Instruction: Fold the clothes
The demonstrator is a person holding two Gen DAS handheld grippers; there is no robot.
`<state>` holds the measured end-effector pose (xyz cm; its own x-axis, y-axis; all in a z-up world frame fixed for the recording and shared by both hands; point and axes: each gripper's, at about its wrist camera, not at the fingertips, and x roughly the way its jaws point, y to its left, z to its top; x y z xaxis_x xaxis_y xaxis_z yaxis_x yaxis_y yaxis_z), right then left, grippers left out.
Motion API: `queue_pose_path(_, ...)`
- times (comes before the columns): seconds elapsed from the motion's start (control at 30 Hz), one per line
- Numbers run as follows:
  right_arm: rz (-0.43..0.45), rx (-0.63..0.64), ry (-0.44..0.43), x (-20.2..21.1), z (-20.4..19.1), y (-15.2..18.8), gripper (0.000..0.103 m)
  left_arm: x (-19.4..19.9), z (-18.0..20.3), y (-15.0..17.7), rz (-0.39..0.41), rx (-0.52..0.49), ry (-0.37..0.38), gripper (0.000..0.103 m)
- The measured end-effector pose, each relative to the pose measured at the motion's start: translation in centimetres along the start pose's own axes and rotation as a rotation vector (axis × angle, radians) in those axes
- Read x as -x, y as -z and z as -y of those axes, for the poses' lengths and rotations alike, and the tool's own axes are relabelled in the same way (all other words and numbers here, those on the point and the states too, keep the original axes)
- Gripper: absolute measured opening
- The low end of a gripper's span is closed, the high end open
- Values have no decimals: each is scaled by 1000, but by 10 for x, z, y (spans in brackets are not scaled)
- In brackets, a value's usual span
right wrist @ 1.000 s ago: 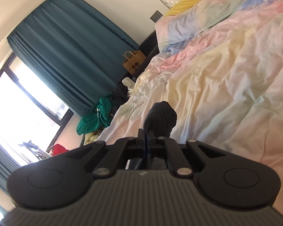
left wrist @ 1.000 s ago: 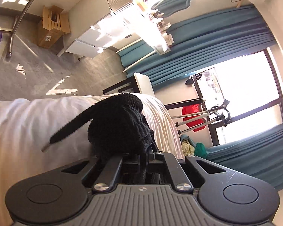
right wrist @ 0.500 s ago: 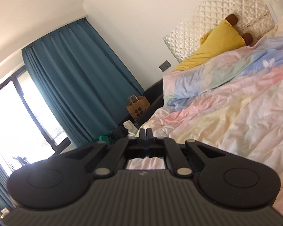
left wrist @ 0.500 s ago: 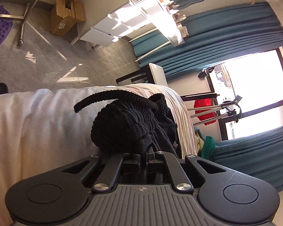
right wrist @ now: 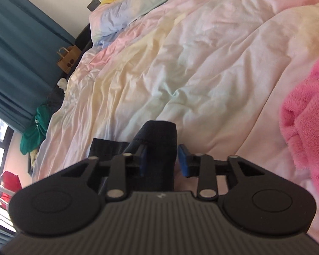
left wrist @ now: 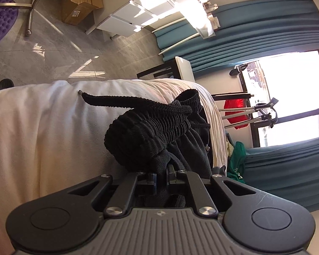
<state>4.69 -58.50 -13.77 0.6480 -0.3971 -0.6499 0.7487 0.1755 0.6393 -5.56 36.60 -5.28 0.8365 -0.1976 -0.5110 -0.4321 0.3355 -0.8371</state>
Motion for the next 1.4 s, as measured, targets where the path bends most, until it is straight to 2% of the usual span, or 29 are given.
queue_pose_path(0.03, -35, -17, -32, -4, 2, 3, 69, 0, 0, 2, 8, 5, 4, 8)
queue_pose_path(0.1, -82, -37, -91, -13, 3, 9, 69, 0, -3, 6, 31, 22, 19, 8)
queue_pose_path(0.13, -78, -7, -90, -13, 0, 9, 68, 0, -4, 7, 35, 34, 22, 8)
queue_pose_path(0.17, -74, 23, -88, -14, -4, 10, 63, 0, -6, 7, 40, 46, 25, 8)
queue_pose_path(0.27, -60, 108, -83, -14, -15, 12, 15, -1, -5, 9, 50, 41, 17, 8)
queue_pose_path(0.3, -47, 119, -79, -12, -16, 10, 8, -2, -3, 9, 53, 32, 11, 8)
queue_pose_path(0.43, 103, 139, -137, 22, -29, -2, 7, -1, 10, 12, 51, -35, -24, 7)
queue_pose_path(0.53, 165, 151, -88, 34, -32, -4, 7, -3, 10, 11, 12, -34, -48, 7)
queue_pose_path(0.63, 58, 164, 39, 6, -15, -1, 7, -6, 8, 6, -47, -32, -83, 9)
queue_pose_path(0.7, -22, 162, 98, -14, -2, 5, 8, -4, 14, 6, -76, -84, -111, 16)
queue_pose_path(0.73, -23, 147, 95, -15, 2, 6, 9, -3, 19, 6, -89, -127, -133, 20)
queue_pose_path(0.83, 33, 102, 94, -2, 1, 5, 12, 10, 37, 7, -90, -261, -202, 43)
queue_pose_path(0.87, 63, 113, 107, 5, -4, 5, 16, 16, 44, 7, -88, -306, -203, 53)
queue_pose_path(0.9, 100, 141, 111, 12, -11, 4, 24, 23, 50, 7, -83, -345, -201, 57)
queue_pose_path(0.93, 137, 169, 115, 20, -17, 4, 29, 29, 57, 8, -70, -386, -214, 66)
queue_pose_path(1.0, 229, 243, 122, 36, -31, 5, 66, 41, 75, 14, -24, -498, -260, 80)
queue_pose_path(1.07, 320, 311, 114, 53, -45, 10, 82, 47, 93, 25, 21, -603, -276, 92)
queue_pose_path(1.1, 344, 334, 89, 61, -51, 12, 84, 50, 102, 30, 44, -655, -284, 94)
queue_pose_path(1.17, 337, 378, 15, 73, -63, 17, 84, 48, 119, 45, 73, -740, -285, 100)
queue_pose_path(1.33, 247, 550, -171, 99, -98, 48, 84, 25, 163, 92, 107, -905, -249, 102)
queue_pose_path(1.4, 199, 597, -260, 110, -108, 67, 84, 11, 176, 120, 112, -957, -219, 103)
